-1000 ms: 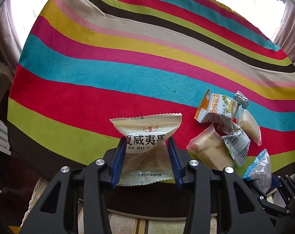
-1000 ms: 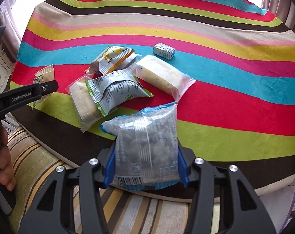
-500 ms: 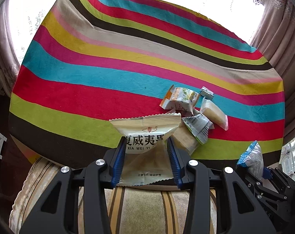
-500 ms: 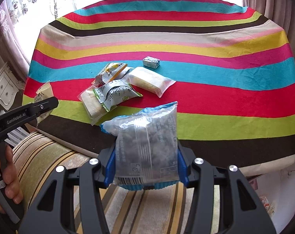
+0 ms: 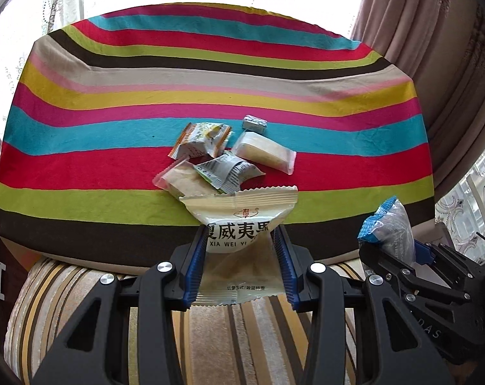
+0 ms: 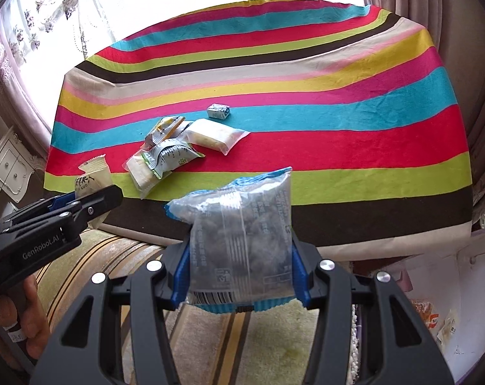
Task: Organize snacks
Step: 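Lift both held snacks and carry them over the white box, then open the left tool to drop the pastry packet while the right tool releases the clear bag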
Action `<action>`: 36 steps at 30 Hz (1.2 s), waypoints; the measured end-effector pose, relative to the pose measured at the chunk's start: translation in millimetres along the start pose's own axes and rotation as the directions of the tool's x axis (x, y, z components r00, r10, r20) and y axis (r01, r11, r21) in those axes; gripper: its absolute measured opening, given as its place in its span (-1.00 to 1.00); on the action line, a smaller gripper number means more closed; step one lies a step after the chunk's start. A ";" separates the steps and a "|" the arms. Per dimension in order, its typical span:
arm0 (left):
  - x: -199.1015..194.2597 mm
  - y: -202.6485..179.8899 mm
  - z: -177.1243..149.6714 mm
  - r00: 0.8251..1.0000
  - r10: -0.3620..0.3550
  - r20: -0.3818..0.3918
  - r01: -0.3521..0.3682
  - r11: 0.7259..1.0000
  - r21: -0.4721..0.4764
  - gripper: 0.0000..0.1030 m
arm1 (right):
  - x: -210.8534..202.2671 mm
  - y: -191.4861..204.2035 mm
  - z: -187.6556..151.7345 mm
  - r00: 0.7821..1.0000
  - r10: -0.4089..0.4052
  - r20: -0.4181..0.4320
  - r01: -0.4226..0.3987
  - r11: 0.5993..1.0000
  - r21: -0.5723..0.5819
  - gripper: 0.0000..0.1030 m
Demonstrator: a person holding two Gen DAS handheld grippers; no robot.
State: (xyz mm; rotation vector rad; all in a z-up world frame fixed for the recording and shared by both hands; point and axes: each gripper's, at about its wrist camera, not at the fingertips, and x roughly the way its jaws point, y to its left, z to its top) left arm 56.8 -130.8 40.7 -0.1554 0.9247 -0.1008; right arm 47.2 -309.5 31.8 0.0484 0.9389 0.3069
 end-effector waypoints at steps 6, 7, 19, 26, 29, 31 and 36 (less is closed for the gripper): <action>-1.1 -37.8 -9.6 0.999 -0.032 -0.012 0.033 0.996 0.086 -0.23 | -10.4 -29.2 -9.9 1.000 -0.014 0.012 0.013 0.999 0.052 -0.01; -0.7 -43.8 -11.0 0.999 -0.041 -0.017 0.042 0.994 0.098 -0.23 | -11.6 -34.6 -11.7 1.000 -0.018 0.014 0.017 0.998 0.063 -0.01; 8.9 -120.4 -29.9 0.985 -0.149 -0.084 0.166 0.954 0.248 -0.23 | -21.2 -107.1 -43.0 0.995 -0.096 0.004 0.093 0.977 0.192 -0.01; 13.6 -154.2 -40.1 0.967 -0.219 -0.133 0.249 0.922 0.295 -0.23 | -24.2 -143.5 -69.3 0.991 -0.128 -0.027 0.131 0.956 0.263 -0.01; 13.1 -168.0 -46.5 0.955 -0.255 -0.154 0.292 0.904 0.313 -0.23 | -29.5 -155.1 -79.2 0.990 -0.141 -0.033 0.144 0.949 0.280 -0.01; 13.1 -175.7 -52.3 0.948 -0.269 -0.173 0.313 0.890 0.333 -0.23 | -33.9 -161.8 -83.9 0.988 -0.151 -0.032 0.154 0.944 0.291 -0.01; 11.3 -192.9 -61.2 0.922 -0.326 -0.208 0.382 0.852 0.359 -0.22 | -41.5 -174.3 -94.9 0.980 -0.195 -0.041 0.198 0.930 0.309 -0.01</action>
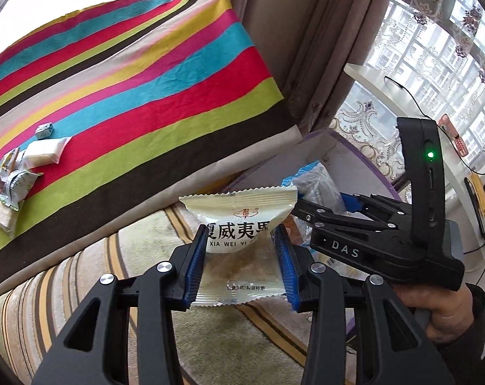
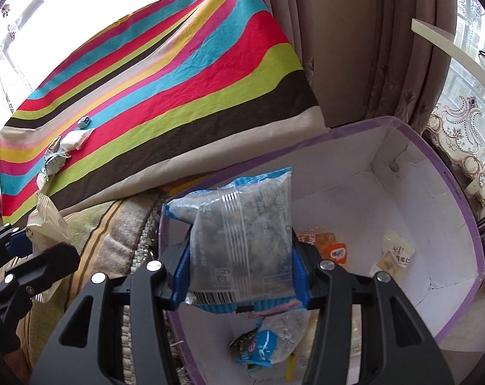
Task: Organize snacks
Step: 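Open the left tool to drop the pastry packet while the right tool releases the clear bag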
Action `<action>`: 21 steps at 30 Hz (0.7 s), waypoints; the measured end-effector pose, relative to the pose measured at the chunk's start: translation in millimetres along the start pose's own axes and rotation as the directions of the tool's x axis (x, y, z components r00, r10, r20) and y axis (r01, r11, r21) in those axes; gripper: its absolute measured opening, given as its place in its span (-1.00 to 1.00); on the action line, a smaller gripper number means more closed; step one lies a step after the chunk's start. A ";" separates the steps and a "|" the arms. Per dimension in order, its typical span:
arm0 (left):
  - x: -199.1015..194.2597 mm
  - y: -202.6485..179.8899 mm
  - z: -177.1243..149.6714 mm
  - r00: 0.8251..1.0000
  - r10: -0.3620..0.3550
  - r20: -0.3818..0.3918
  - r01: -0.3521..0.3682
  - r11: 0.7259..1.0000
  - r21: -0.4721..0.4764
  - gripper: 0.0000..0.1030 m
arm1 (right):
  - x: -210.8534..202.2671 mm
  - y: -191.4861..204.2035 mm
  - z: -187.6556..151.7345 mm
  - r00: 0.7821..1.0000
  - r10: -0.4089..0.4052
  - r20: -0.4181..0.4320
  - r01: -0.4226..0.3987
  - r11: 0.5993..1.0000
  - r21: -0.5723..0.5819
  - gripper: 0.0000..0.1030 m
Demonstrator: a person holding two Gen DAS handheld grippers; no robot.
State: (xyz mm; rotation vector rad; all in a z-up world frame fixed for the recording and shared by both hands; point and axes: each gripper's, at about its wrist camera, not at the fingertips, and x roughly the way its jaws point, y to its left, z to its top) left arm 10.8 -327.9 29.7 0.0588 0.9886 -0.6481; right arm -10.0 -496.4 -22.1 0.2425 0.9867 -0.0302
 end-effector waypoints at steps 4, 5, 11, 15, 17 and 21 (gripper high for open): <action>6.1 -10.7 -0.3 0.998 -0.057 -0.018 0.057 0.998 0.023 -0.21 | 2.3 -10.3 -6.8 1.000 -0.021 -0.016 0.021 1.000 0.013 -0.01; 7.9 -13.1 -0.6 0.997 -0.070 -0.022 0.070 0.997 0.028 -0.21 | 3.0 -12.9 -9.0 0.999 -0.026 -0.021 0.027 0.999 0.018 0.00; 12.5 -26.7 -0.8 0.994 -0.107 -0.033 0.109 0.991 0.078 0.43 | 7.7 -23.6 -17.6 0.998 -0.036 -0.050 0.037 0.999 0.039 0.07; 9.5 -23.4 -0.3 0.994 -0.109 -0.019 0.110 0.992 0.059 0.54 | 3.4 -25.1 -16.6 0.999 -0.039 -0.038 0.040 0.999 0.036 0.18; 7.1 -18.2 0.0 0.994 -0.111 -0.010 0.112 0.993 0.039 0.54 | 0.1 -23.0 -14.4 0.999 -0.036 -0.031 0.037 0.999 0.033 0.22; -5.5 -4.8 0.7 0.999 -0.041 0.035 0.041 0.999 0.016 0.56 | -8.5 -7.7 -7.7 1.000 0.027 -0.014 -0.027 1.000 0.007 0.27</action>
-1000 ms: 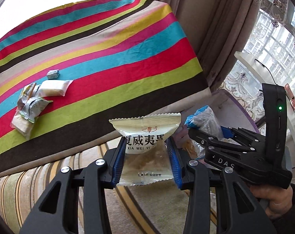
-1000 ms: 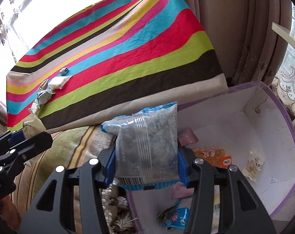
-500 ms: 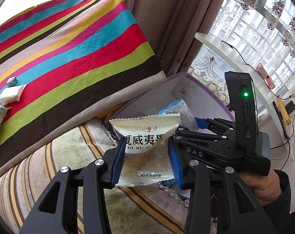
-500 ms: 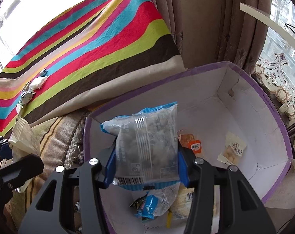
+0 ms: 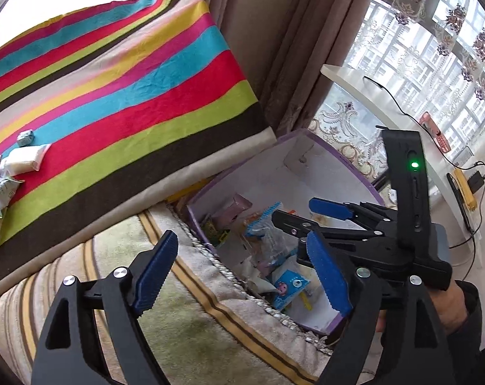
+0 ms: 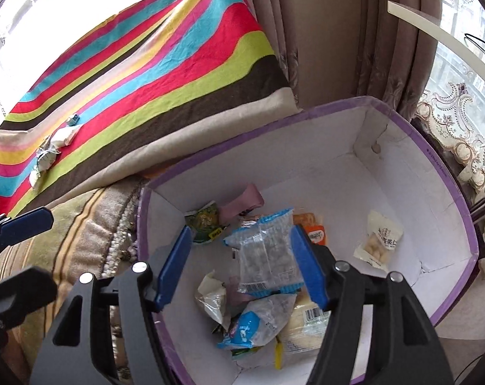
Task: Organize snacks
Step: 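Open the left tool to drop the pastry packet while the right tool releases the clear bag, then move both open tools back to the snack pile on the table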
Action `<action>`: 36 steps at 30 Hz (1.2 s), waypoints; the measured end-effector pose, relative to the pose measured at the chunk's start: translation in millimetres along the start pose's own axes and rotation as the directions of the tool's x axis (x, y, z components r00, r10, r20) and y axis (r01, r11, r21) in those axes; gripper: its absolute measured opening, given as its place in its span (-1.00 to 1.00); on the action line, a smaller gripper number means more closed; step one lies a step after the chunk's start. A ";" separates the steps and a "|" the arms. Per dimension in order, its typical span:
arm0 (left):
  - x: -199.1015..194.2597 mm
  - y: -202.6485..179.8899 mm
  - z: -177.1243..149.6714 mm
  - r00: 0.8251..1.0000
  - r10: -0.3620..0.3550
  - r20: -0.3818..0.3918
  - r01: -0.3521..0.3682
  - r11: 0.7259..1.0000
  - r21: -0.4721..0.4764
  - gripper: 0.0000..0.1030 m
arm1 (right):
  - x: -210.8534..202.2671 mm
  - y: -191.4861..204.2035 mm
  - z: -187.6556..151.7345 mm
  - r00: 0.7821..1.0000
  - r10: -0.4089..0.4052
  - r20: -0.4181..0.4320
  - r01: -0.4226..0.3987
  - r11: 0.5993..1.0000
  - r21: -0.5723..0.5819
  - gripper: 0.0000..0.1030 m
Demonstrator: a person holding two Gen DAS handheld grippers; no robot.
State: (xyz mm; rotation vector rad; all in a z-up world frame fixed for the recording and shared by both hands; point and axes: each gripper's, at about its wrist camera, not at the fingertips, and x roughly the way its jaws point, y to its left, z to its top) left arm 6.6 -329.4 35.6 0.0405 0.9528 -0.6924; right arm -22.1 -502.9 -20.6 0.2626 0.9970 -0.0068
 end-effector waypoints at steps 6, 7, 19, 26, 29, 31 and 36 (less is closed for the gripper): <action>-27.4 41.4 1.4 0.987 0.145 0.072 -0.140 0.987 -0.077 0.57 | -9.9 40.6 15.1 0.996 0.085 0.029 -0.084 0.995 -0.044 0.39; -31.8 51.1 0.8 0.982 0.171 0.078 -0.163 0.981 -0.103 0.57 | -10.7 49.1 17.6 0.995 0.098 0.030 -0.096 0.994 -0.055 0.41; -92.9 196.4 -39.4 0.911 0.411 0.035 -0.335 0.787 -0.518 0.56 | 0.8 160.4 35.2 0.980 0.197 -0.010 -0.193 0.949 -0.249 0.49; -117.5 248.1 -69.9 0.910 0.413 0.025 -0.291 0.682 -0.671 0.55 | 20.1 225.5 47.0 0.974 0.222 -0.033 -0.219 0.909 -0.354 0.50; -121.2 254.2 -71.7 0.903 0.430 0.020 -0.302 0.666 -0.682 0.55 | 32.0 250.9 50.7 0.971 0.231 -0.057 -0.235 0.890 -0.391 0.50; -123.8 257.9 -72.9 0.897 0.441 0.018 -0.309 0.656 -0.689 0.55 | 41.3 264.4 54.5 0.966 0.247 -0.070 -0.255 0.883 -0.395 0.50; -130.7 268.0 -78.1 0.886 0.463 0.017 -0.314 0.628 -0.712 0.55 | 69.1 290.5 69.2 0.953 0.285 -0.106 -0.304 0.892 -0.335 0.50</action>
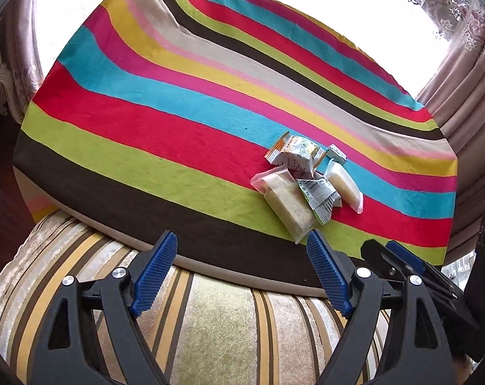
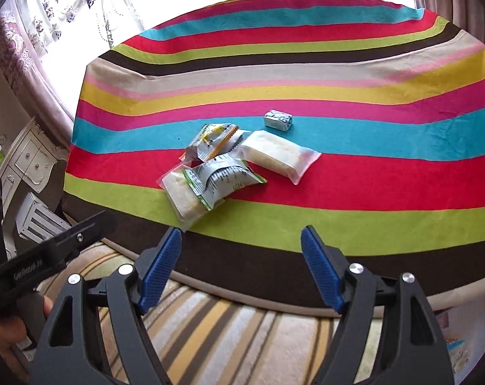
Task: Organize snacks
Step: 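Move both open tools back to the snack pile on the table, then grasp the green-and-white packet with the right tool while the left tool grasps the clear cookie bag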
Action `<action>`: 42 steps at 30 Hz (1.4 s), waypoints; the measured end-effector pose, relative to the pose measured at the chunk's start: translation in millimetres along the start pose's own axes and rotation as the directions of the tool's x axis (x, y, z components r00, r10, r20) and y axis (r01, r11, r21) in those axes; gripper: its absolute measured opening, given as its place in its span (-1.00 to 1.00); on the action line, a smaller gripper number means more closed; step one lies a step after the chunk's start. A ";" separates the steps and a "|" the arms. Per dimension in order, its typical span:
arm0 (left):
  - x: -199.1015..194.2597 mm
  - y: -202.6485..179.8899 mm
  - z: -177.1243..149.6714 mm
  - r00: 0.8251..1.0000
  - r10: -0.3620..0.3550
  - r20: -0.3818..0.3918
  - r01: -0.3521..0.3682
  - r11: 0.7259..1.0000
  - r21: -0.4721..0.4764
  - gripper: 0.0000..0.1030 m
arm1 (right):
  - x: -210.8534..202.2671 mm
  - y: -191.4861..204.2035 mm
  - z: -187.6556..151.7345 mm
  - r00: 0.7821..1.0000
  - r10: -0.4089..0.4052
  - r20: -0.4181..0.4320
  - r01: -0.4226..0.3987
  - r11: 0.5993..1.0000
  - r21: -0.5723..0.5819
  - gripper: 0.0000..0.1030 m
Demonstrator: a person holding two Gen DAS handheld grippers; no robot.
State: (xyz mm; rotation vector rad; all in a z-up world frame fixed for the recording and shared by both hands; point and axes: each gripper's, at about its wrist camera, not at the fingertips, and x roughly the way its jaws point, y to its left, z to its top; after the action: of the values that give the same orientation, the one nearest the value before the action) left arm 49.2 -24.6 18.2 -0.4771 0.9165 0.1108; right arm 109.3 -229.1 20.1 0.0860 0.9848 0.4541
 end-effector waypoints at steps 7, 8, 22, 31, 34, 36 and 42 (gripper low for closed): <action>-0.2 2.3 0.1 1.000 0.019 0.011 -0.018 1.000 -0.007 0.55 | 32.7 7.8 28.0 0.999 0.031 0.022 -0.034 0.988 0.151 0.50; -0.4 2.2 -0.7 1.000 0.024 0.014 -0.024 1.000 -0.004 0.55 | 37.8 9.9 32.0 0.999 0.025 0.025 -0.029 0.986 0.162 0.50; -1.5 4.0 -9.6 0.999 0.038 0.039 -0.038 0.999 0.000 0.55 | 81.7 26.6 47.7 0.997 -0.079 -0.019 0.082 0.982 0.172 0.09; 5.1 6.9 -9.5 1.000 0.009 0.020 -0.009 1.000 -0.011 0.55 | 66.5 15.3 31.1 0.997 -0.075 -0.010 0.076 0.979 0.187 -0.03; 6.1 5.8 -9.9 1.000 0.002 0.018 -0.002 1.000 -0.007 0.55 | 57.9 9.4 22.4 0.998 -0.068 -0.004 0.067 0.977 0.200 -0.08; 8.0 5.8 -10.7 1.000 -0.004 0.013 0.004 1.000 -0.006 0.55 | 50.3 4.6 15.1 0.998 -0.064 0.001 0.062 0.977 0.205 -0.13; 11.6 2.1 -10.8 1.000 -0.004 0.002 0.004 1.000 0.009 0.55 | 28.8 -2.0 -0.9 0.997 -0.069 0.018 0.065 0.978 0.198 -0.42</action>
State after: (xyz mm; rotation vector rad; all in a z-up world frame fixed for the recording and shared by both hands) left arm 47.8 -28.8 2.8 -0.4700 0.9139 0.1033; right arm 122.7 -219.2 -3.6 0.2357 1.0034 0.2919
